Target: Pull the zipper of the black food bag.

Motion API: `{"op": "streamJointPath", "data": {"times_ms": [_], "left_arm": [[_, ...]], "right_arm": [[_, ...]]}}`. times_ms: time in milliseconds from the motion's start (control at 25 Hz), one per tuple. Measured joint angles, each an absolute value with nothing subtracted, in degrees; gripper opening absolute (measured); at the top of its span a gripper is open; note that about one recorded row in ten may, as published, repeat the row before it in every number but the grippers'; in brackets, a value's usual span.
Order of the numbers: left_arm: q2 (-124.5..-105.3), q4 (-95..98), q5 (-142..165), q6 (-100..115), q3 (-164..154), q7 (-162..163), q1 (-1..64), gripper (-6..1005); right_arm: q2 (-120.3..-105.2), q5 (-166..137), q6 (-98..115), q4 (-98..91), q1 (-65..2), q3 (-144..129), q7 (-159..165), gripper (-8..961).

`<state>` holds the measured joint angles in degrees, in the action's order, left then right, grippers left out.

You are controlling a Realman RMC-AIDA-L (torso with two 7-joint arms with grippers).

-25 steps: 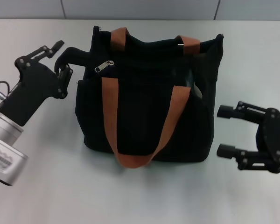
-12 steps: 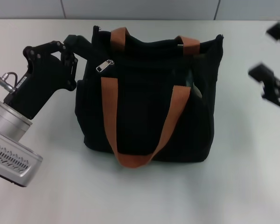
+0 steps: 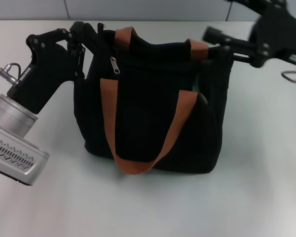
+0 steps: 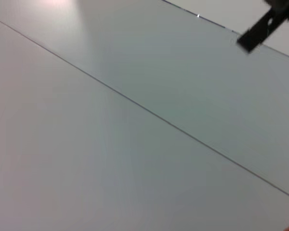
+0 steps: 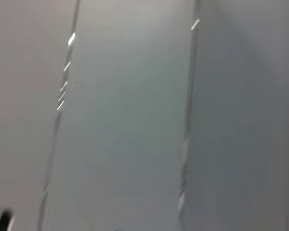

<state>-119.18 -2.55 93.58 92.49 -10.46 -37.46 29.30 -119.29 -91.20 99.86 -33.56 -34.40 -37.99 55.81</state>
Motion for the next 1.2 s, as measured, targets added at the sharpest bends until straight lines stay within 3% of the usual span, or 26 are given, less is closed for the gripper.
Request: {"op": "streamJointPath", "data": {"times_ms": [320, 640, 1000, 1200], "left_arm": [[-119.17, -4.0, 93.7, 92.9, -10.8, -37.8, 29.9, 16], [-119.18, -5.2, 93.8, 93.5, -10.7, -41.7, 29.8, 16], [-119.18, -6.1, 93.8, 93.9, -10.5, -46.1, 28.6, 16], [-119.18, -6.3, 93.5, 93.5, -10.2, -48.7, 28.5, 16]], "right_arm": [[-119.17, -97.1, 87.7, -58.2, -35.3, -57.1, 93.2, 843], [-119.06, -113.3, 88.7, -73.5, -40.7, -65.8, 127.2, 841], [-119.06, -125.1, 90.7, -73.7, -48.7, -67.9, 145.1, 781], [-119.34, -125.7, 87.1, -72.9, -49.7, -74.0, 147.8, 746]]}}
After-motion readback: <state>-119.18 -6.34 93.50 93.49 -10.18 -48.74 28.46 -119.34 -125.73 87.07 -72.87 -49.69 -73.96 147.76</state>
